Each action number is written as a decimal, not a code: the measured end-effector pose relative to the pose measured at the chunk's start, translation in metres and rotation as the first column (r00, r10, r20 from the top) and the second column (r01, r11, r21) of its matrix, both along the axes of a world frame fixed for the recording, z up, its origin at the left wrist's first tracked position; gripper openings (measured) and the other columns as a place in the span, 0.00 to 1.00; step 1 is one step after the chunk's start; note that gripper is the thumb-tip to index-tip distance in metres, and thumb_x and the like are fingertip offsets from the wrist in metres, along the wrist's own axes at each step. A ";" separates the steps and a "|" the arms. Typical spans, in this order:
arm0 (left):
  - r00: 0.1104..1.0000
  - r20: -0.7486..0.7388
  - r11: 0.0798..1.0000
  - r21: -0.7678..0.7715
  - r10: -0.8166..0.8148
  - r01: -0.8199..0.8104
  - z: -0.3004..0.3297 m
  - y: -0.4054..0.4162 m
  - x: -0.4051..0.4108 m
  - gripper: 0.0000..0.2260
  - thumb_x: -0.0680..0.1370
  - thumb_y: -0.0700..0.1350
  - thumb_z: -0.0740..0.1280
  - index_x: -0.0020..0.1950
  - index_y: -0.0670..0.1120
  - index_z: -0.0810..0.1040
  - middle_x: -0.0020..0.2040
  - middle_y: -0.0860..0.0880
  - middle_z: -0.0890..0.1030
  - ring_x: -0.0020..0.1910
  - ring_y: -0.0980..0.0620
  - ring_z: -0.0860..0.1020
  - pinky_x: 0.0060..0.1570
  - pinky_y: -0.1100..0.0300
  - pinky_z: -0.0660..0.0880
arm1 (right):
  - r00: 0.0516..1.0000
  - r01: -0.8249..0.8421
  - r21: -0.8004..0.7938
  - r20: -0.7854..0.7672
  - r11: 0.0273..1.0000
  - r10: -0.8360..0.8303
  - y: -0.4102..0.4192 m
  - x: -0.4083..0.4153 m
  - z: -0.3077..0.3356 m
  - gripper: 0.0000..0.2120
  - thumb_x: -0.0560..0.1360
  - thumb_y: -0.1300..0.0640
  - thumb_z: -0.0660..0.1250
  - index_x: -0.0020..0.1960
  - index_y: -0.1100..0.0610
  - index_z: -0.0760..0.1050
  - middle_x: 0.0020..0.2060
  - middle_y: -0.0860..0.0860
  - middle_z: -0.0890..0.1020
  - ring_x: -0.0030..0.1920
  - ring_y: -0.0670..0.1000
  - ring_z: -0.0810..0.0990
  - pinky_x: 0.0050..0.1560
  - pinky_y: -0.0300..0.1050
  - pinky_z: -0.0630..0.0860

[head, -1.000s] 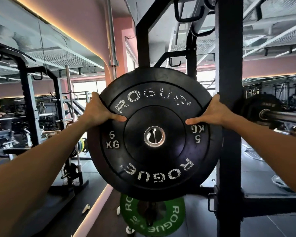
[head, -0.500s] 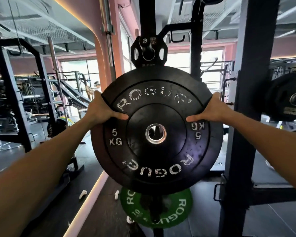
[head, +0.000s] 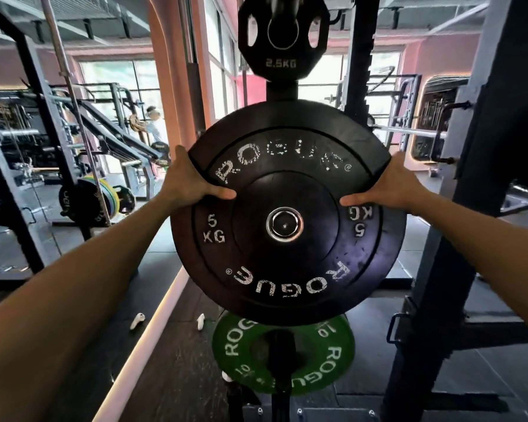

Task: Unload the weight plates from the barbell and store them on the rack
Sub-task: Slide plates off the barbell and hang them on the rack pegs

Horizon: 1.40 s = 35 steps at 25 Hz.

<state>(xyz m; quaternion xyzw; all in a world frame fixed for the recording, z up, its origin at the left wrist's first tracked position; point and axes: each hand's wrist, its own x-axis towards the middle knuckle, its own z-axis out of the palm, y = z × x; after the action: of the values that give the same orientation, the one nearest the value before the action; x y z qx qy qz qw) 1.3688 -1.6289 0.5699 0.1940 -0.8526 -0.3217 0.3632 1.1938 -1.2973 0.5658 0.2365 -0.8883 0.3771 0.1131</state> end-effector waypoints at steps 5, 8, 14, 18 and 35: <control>0.998 -0.053 0.999 -0.052 -0.021 0.018 -0.007 -0.027 -0.047 0.53 0.48 0.58 0.84 0.64 0.45 0.60 0.62 0.48 0.74 0.62 0.46 0.73 0.54 0.52 0.71 | 0.997 0.042 -0.062 -0.056 0.997 -0.046 -0.024 -0.045 -0.012 0.69 0.40 0.32 0.78 0.69 0.62 0.51 0.65 0.58 0.72 0.66 0.59 0.72 0.60 0.48 0.69; 0.996 -0.087 0.998 -0.062 -0.009 0.004 -0.012 -0.043 -0.075 0.52 0.48 0.58 0.84 0.63 0.45 0.61 0.62 0.47 0.74 0.61 0.47 0.72 0.52 0.54 0.69 | 0.994 0.056 -0.093 -0.090 0.994 -0.064 -0.041 -0.074 -0.017 0.65 0.42 0.34 0.79 0.67 0.61 0.52 0.64 0.58 0.73 0.65 0.60 0.73 0.55 0.45 0.68; 0.983 -0.181 0.993 -0.113 -0.009 -0.012 -0.021 -0.068 -0.125 0.53 0.48 0.59 0.84 0.67 0.45 0.65 0.54 0.58 0.70 0.54 0.61 0.69 0.53 0.64 0.67 | 0.990 0.054 -0.156 -0.118 0.986 -0.073 -0.069 -0.126 -0.024 0.56 0.41 0.33 0.79 0.58 0.55 0.57 0.60 0.54 0.73 0.62 0.58 0.73 0.51 0.46 0.68; 0.985 -0.171 0.994 -0.108 -0.025 0.007 -0.025 -0.089 -0.156 0.52 0.48 0.59 0.84 0.67 0.46 0.66 0.60 0.53 0.75 0.59 0.56 0.74 0.55 0.61 0.69 | 0.981 0.077 -0.150 -0.163 0.986 -0.101 -0.086 -0.159 -0.028 0.54 0.45 0.38 0.82 0.60 0.58 0.58 0.60 0.56 0.73 0.62 0.59 0.73 0.51 0.45 0.68; 0.984 0.121 0.964 -0.246 0.134 -0.101 -0.019 -0.068 -0.126 0.52 0.62 0.58 0.79 0.75 0.45 0.52 0.70 0.40 0.64 0.68 0.36 0.66 0.64 0.38 0.68 | 0.992 0.065 0.078 -0.116 0.995 -0.055 -0.068 -0.141 -0.022 0.56 0.57 0.37 0.78 0.72 0.60 0.53 0.67 0.63 0.65 0.68 0.62 0.66 0.66 0.60 0.68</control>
<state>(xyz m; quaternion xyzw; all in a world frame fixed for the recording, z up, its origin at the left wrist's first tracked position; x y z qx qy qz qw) 1.2431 -1.6969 0.5507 0.2207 -0.8948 -0.1808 0.3433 1.0530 -1.3655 0.5435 0.2351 -0.9018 0.3230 0.1649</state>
